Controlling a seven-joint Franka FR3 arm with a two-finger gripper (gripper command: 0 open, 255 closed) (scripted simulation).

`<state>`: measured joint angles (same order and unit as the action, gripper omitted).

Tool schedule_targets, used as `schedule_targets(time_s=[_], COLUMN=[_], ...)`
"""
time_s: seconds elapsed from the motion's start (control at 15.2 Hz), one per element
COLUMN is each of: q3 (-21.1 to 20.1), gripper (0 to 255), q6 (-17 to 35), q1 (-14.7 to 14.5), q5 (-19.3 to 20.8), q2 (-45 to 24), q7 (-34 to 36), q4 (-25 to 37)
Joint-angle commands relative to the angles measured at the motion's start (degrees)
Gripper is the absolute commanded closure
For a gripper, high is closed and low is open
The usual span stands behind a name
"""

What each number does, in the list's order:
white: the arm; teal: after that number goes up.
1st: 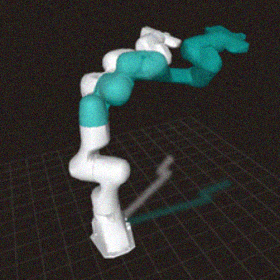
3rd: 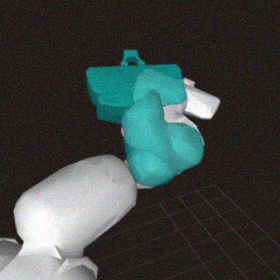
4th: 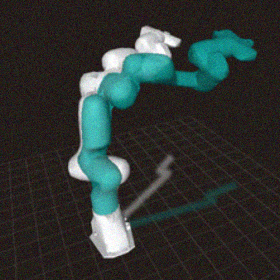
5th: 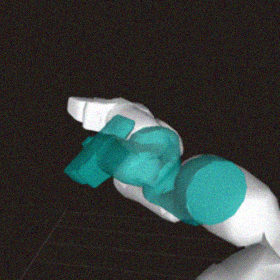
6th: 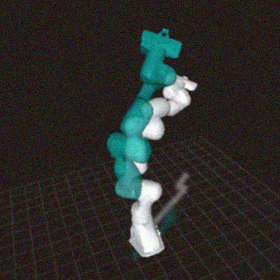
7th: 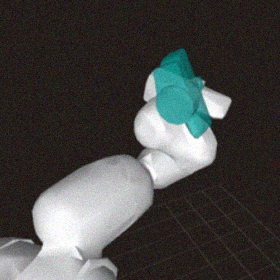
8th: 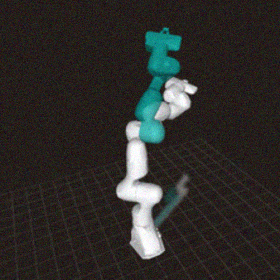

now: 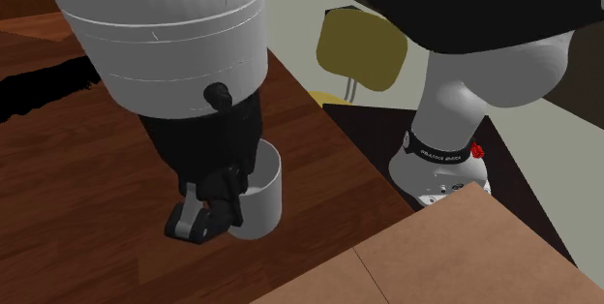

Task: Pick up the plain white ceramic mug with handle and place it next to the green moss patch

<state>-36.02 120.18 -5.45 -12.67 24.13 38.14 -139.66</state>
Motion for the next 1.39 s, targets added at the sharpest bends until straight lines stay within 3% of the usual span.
schedule_targets(time_s=[0.0,1.06,1.32], q3=[0.47,3.56,4.71], gripper=[255,255,255], q6=[-1.71,-14.59,-12.78], q1=[-0.17,-0.05,2.26], q5=[-0.14,0.57,2.87], q2=[0.83,3.76,-0.16], q7=[-0.20,-0.97,-3.25], q4=[0.89,10.92,12.59])
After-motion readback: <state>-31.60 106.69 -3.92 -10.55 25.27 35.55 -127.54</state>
